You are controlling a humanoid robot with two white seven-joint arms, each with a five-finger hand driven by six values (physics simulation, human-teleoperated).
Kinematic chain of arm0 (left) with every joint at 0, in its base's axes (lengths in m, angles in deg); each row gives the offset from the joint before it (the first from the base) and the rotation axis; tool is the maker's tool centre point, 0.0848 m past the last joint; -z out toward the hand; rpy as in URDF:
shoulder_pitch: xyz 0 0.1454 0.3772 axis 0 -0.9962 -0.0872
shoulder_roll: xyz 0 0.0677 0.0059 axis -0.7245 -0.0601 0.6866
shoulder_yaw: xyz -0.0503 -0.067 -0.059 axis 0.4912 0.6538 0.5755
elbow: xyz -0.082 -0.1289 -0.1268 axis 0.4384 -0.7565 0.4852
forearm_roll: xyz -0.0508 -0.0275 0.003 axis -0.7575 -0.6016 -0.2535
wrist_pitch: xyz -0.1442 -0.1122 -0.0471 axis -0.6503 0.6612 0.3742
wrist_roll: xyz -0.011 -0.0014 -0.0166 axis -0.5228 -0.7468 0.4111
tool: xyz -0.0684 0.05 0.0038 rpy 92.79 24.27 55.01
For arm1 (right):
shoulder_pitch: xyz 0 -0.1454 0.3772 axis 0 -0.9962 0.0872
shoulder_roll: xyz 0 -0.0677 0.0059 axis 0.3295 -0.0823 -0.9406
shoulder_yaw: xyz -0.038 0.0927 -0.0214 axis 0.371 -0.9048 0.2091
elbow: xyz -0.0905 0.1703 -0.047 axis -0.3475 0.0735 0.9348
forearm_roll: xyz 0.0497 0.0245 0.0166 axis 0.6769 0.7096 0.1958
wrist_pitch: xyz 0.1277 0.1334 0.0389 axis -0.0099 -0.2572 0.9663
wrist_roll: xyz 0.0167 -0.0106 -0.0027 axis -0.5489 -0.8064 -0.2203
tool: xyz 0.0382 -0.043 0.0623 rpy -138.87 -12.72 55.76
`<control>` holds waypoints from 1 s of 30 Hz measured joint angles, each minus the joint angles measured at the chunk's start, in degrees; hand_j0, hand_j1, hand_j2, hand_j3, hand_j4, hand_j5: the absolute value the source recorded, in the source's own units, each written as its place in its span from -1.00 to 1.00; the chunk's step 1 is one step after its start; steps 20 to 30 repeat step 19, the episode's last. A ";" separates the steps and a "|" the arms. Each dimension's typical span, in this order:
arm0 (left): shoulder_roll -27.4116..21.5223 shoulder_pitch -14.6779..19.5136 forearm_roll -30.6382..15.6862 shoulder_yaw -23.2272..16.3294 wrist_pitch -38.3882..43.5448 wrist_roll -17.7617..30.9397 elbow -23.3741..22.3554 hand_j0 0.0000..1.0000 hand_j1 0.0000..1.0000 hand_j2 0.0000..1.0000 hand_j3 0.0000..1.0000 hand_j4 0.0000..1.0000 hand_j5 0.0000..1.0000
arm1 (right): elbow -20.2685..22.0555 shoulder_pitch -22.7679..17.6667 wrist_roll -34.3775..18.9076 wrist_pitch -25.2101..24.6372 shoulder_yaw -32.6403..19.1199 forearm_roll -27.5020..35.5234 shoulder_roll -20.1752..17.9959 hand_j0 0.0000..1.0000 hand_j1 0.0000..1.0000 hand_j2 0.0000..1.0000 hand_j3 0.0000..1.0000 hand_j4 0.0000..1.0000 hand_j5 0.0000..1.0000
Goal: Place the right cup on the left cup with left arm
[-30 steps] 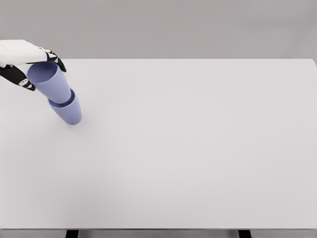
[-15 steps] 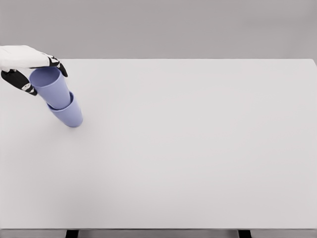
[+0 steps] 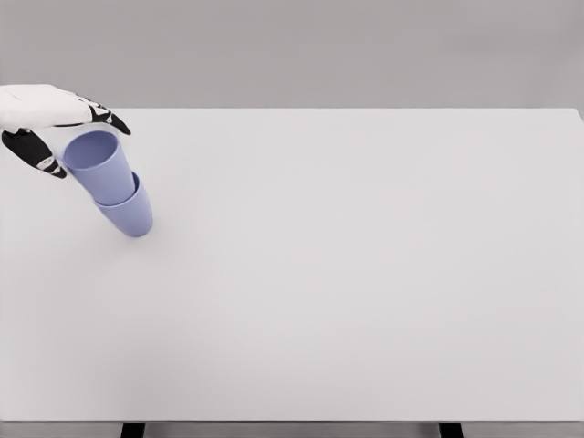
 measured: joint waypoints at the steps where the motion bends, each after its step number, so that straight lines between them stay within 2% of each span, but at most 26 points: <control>1: 0.00 0.00 0.00 0.01 0.00 0.00 0.01 0.98 0.98 0.98 0.98 0.98 0.98 | 0.00 0.00 0.00 0.00 0.01 -0.01 0.00 1.00 1.00 1.00 1.00 1.00 1.00; 30: -0.21 -0.18 -0.17 1.65 -0.13 0.00 1.69 1.00 1.00 1.00 1.00 1.00 1.00 | 0.00 0.00 0.00 0.00 0.00 -0.02 0.00 1.00 1.00 1.00 1.00 1.00 1.00</control>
